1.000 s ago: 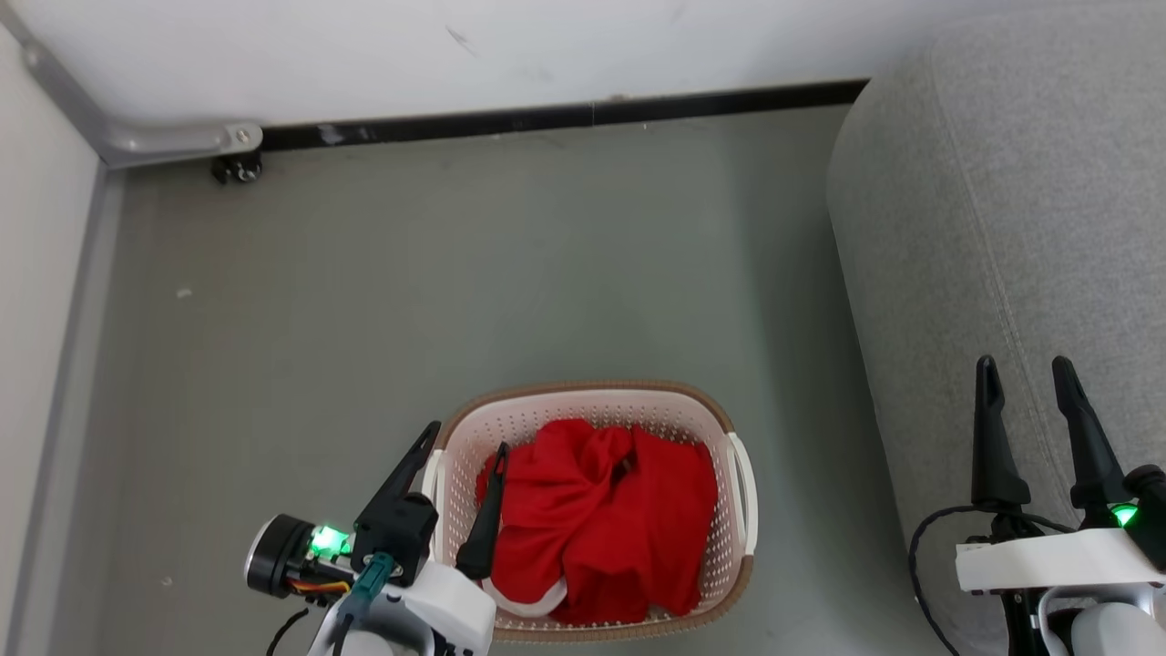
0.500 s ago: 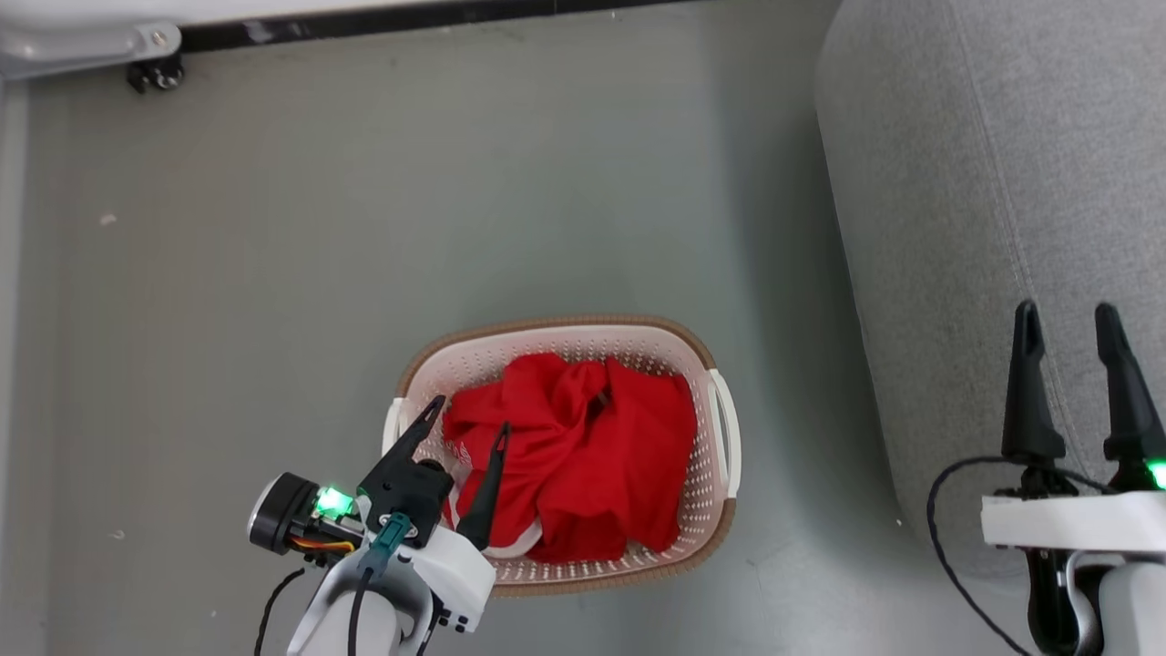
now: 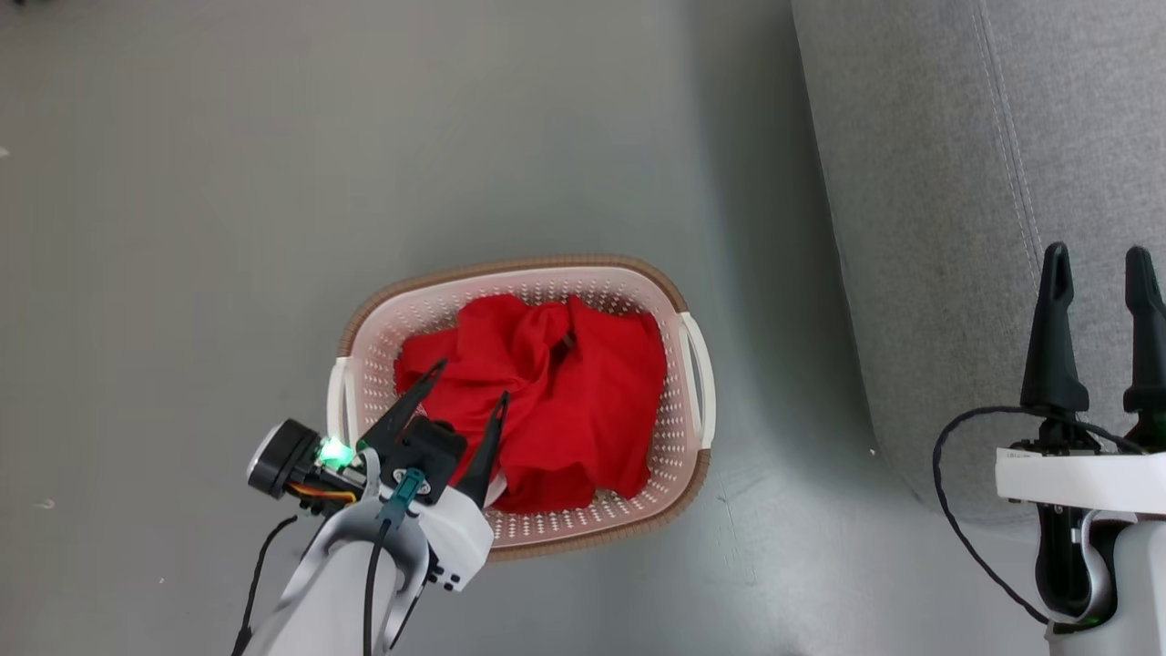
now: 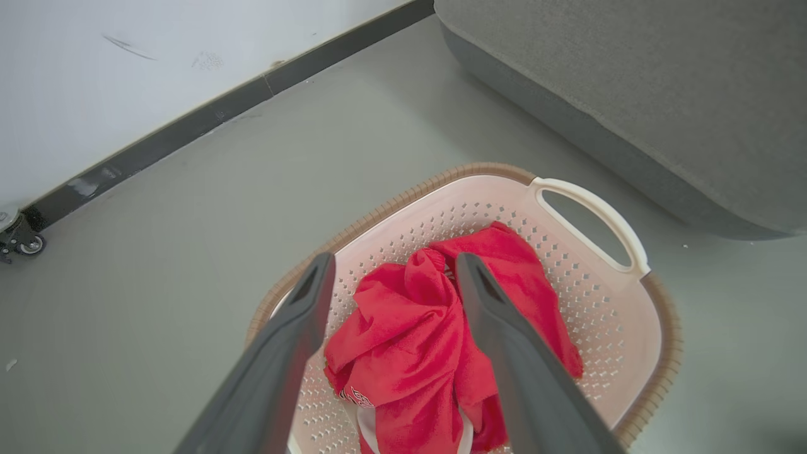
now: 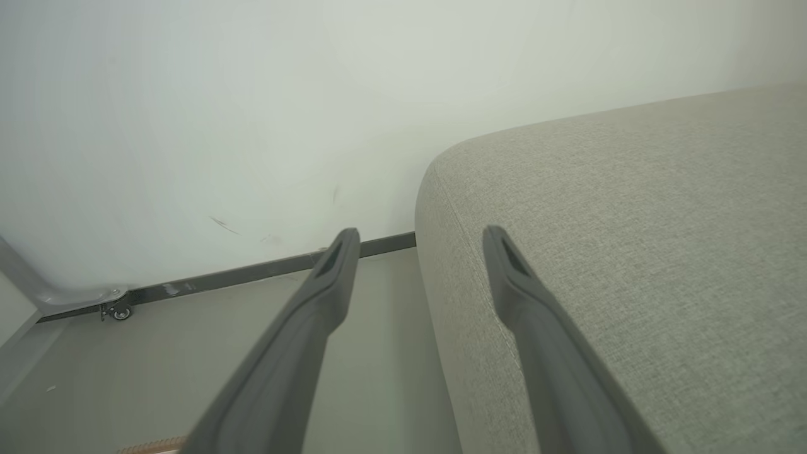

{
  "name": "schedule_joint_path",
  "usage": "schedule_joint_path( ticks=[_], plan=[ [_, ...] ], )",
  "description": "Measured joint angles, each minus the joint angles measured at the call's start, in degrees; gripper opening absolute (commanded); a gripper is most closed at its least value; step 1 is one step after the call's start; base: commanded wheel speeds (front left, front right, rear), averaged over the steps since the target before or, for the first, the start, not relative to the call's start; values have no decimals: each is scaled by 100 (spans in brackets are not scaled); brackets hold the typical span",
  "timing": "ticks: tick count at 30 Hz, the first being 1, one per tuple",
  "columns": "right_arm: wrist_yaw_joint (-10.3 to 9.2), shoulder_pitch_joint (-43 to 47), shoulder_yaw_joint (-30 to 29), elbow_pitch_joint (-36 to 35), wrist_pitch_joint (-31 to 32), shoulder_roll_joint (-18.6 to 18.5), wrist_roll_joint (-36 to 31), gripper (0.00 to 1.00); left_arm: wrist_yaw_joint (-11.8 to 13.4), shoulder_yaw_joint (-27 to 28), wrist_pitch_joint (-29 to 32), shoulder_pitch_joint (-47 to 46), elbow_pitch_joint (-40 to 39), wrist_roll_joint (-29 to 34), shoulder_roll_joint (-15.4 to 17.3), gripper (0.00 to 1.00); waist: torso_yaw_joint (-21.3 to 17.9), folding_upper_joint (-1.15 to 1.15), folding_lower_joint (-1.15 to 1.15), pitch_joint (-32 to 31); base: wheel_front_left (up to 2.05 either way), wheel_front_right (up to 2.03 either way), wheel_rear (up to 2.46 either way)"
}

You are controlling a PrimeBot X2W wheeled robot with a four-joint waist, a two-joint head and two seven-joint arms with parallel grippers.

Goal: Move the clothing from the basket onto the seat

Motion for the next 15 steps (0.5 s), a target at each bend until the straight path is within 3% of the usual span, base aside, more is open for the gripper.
schedule_joint_path(
  ticks=[15],
  plan=[
    [1,-351,63,-7,-1,0,322,100,1,-94,-1,-631,676,198,182,100,-412,0,0,657,0,0,0]
  ],
)
